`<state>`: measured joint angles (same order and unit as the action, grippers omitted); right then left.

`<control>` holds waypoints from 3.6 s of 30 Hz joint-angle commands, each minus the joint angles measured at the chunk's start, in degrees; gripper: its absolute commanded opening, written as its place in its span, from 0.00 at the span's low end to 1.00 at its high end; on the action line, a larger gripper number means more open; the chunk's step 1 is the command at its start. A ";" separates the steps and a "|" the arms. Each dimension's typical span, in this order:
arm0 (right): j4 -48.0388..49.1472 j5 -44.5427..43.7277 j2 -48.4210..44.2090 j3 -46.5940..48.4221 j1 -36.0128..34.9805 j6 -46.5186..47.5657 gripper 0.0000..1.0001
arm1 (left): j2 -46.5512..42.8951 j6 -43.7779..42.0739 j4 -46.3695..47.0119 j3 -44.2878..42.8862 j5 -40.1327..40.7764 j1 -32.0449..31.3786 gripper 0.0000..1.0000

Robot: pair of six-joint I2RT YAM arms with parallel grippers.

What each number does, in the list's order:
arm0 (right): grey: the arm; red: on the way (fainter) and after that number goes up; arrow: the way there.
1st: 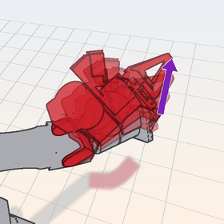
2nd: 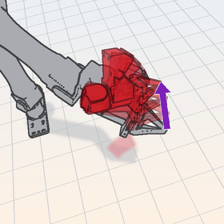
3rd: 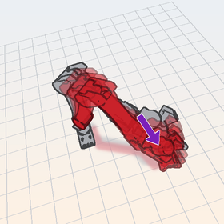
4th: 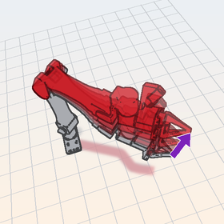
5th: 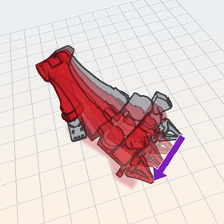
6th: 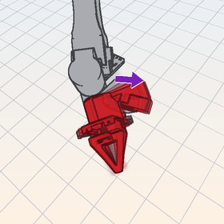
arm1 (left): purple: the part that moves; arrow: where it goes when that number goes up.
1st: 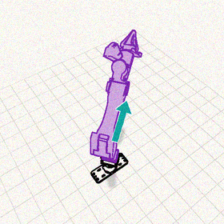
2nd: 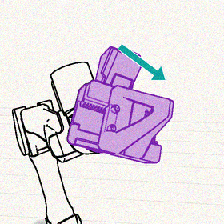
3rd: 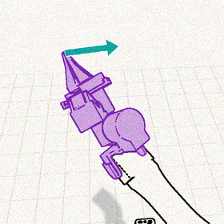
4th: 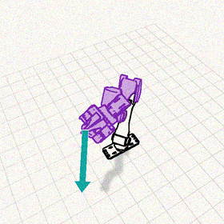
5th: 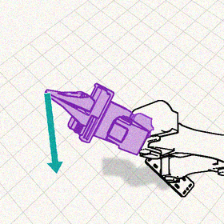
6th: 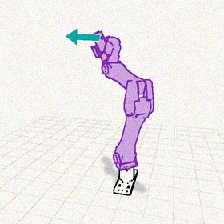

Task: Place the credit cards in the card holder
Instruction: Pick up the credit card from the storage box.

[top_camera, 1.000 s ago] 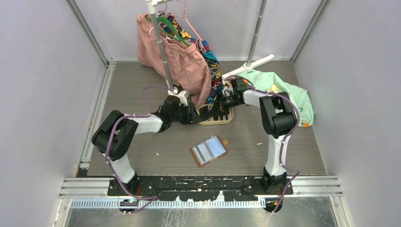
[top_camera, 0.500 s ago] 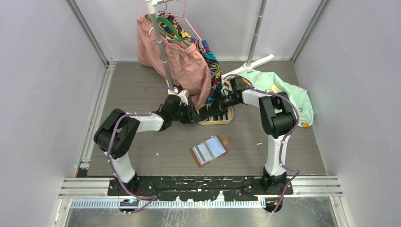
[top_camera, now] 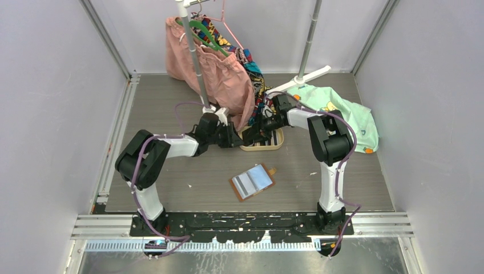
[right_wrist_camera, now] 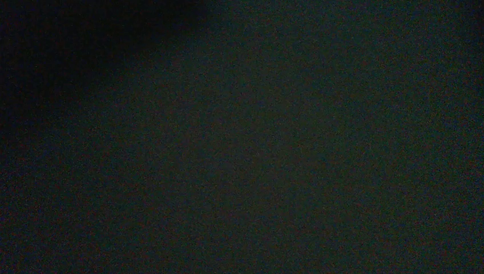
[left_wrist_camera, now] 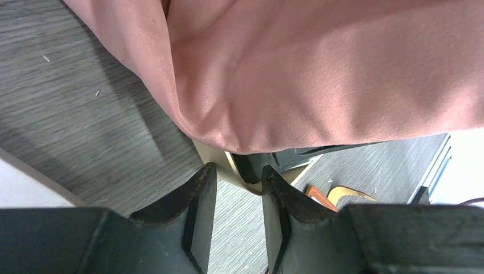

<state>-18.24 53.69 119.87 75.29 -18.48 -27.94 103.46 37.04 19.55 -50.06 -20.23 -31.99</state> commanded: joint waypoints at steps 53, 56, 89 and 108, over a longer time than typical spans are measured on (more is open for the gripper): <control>-16.57 3.36 -5.41 3.03 10.04 15.79 0.32 | -10.83 -1.00 2.33 3.56 -1.68 -4.40 0.46; -16.40 3.48 -5.29 2.99 10.28 15.51 0.30 | -11.19 -0.97 2.33 3.87 -1.70 -4.33 0.46; -22.28 -4.82 -7.74 3.41 13.78 22.77 0.17 | -21.39 0.38 3.68 10.39 -1.65 -3.11 0.47; -23.05 -6.98 -17.48 -0.36 16.37 26.19 0.01 | -23.69 8.83 16.42 15.83 -5.01 -3.08 0.49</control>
<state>-40.62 46.70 110.32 76.31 -3.11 -4.49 81.78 41.10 25.04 -35.94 -22.74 -35.42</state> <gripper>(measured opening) 0.046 0.482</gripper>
